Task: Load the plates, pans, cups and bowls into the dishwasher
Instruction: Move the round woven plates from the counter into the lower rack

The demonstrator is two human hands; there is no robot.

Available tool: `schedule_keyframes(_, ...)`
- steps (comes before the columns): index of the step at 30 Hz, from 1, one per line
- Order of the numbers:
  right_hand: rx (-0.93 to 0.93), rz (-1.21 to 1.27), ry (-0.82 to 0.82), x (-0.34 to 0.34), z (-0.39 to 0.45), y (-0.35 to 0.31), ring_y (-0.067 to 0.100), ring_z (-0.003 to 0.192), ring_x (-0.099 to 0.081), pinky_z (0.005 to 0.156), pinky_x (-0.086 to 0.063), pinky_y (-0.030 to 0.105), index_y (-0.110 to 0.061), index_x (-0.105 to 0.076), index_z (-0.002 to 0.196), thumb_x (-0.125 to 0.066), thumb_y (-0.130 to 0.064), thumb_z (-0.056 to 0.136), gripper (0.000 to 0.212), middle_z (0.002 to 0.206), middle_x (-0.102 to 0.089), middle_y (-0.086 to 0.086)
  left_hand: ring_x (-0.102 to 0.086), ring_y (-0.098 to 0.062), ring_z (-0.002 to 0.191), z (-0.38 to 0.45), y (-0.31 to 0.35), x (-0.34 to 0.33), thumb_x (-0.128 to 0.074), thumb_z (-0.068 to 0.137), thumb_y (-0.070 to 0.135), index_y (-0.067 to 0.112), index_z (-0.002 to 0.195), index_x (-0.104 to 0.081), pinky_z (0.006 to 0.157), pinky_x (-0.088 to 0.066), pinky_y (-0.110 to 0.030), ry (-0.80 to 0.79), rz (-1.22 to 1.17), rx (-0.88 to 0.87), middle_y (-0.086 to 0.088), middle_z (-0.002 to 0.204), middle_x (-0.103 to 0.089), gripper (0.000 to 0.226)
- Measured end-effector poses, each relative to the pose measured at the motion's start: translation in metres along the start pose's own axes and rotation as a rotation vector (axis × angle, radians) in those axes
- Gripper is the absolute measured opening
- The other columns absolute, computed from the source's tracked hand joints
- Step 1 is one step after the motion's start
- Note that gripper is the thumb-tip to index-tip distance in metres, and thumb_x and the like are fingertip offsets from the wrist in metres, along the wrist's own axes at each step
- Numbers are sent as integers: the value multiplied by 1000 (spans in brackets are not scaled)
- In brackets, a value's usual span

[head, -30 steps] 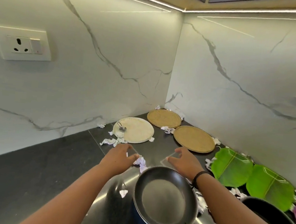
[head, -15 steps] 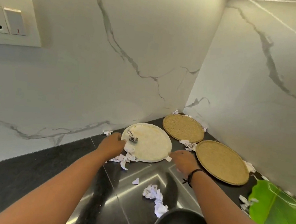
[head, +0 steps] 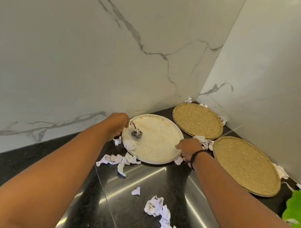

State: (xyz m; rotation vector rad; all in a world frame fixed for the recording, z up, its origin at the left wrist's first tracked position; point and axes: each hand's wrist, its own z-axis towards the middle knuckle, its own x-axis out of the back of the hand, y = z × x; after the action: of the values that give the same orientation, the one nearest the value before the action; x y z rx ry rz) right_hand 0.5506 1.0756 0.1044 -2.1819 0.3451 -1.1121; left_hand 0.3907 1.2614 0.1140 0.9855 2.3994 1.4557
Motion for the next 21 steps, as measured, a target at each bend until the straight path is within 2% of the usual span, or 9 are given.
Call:
schedule_keyframes(2, 16, 61, -8, 8, 1, 2, 22, 83, -50, 78, -47, 32, 8, -54, 126, -53, -7, 93, 36, 93, -52, 11, -54, -25, 90, -3, 0, -1, -49, 88, 12, 2, 115, -48, 87, -47, -36, -10, -93, 41, -16, 101, -54, 29)
schedule_keyframes(4, 42, 173, 2, 15, 0, 5, 21, 79, -52, 74, -50, 32, 7, -54, 124, -53, -5, 94, 33, 89, -53, 9, -55, -26, 92, -4, -1, -1, -47, 95, 35, 8, 125, -43, 88, -44, -36, -28, -183, 46, -14, 101, -56, 40)
schedule_keyframes(6, 46, 396, 60, 19, -5, 10, 22, 86, -58, 73, -53, 31, -3, -61, 109, -56, 1, 92, 19, 94, -59, 9, -56, -25, 100, -4, 1, -3, -43, 95, 53, 8, 134, -42, 94, -42, -38, -18, -260, -3, -10, 104, -57, 59)
schedule_keyframes(8, 57, 623, 116, 23, -13, 13, 23, 93, -62, 70, -55, 30, -16, -60, 90, -58, 6, 89, 22, 99, -63, 7, -56, -27, 111, -8, 7, -4, -39, 94, 60, 7, 134, -47, 101, -39, -41, -5, -302, -61, -8, 108, -60, 67)
schedule_keyframes(11, 157, 724, 222, 33, -32, 14, 18, 79, -63, 53, -53, 23, -20, -60, 91, -63, 5, 86, 26, 93, -66, 4, -65, -24, 99, -27, 22, -5, -42, 94, 59, 9, 112, -65, 90, -49, -39, -31, -284, -190, -6, 105, -70, 58)
schedule_keyframes(14, 270, 730, 345, 49, -56, 14, 23, 76, -61, 63, -55, 38, -24, -61, 86, -66, 1, 84, 26, 96, -68, 8, -66, -21, 96, -52, 32, -9, -56, 91, 51, 14, 100, -71, 96, -47, -39, -42, -246, -367, -5, 103, -72, 41)
schedule_keyframes(17, 377, 774, 431, 75, -89, 17, 20, 78, -64, 67, -53, 35, -28, -64, 81, -66, 1, 84, 29, 89, -70, -1, -67, -20, 85, -85, 46, -21, -65, 88, 42, 15, 84, -74, 84, -54, -37, -83, -317, -527, -9, 94, -74, 29)
schedule_keyframes(19, 412, 803, 499, 99, -115, 25, 15, 79, -66, 72, -55, 34, -30, -65, 81, -65, 1, 84, 32, 84, -69, -8, -66, -21, 79, -112, 55, -36, -67, 86, 42, 16, 84, -74, 75, -57, -38, -143, -356, -580, -8, 91, -74, 28)
schedule_keyframes(21, 408, 830, 565, 129, -143, 40, 14, 80, -66, 76, -56, 36, -27, -66, 86, -65, 1, 84, 28, 87, -69, -6, -65, -17, 71, -140, 63, -61, -68, 85, 43, 18, 81, -74, 64, -55, -34, -218, -379, -598, -3, 85, -74, 27)
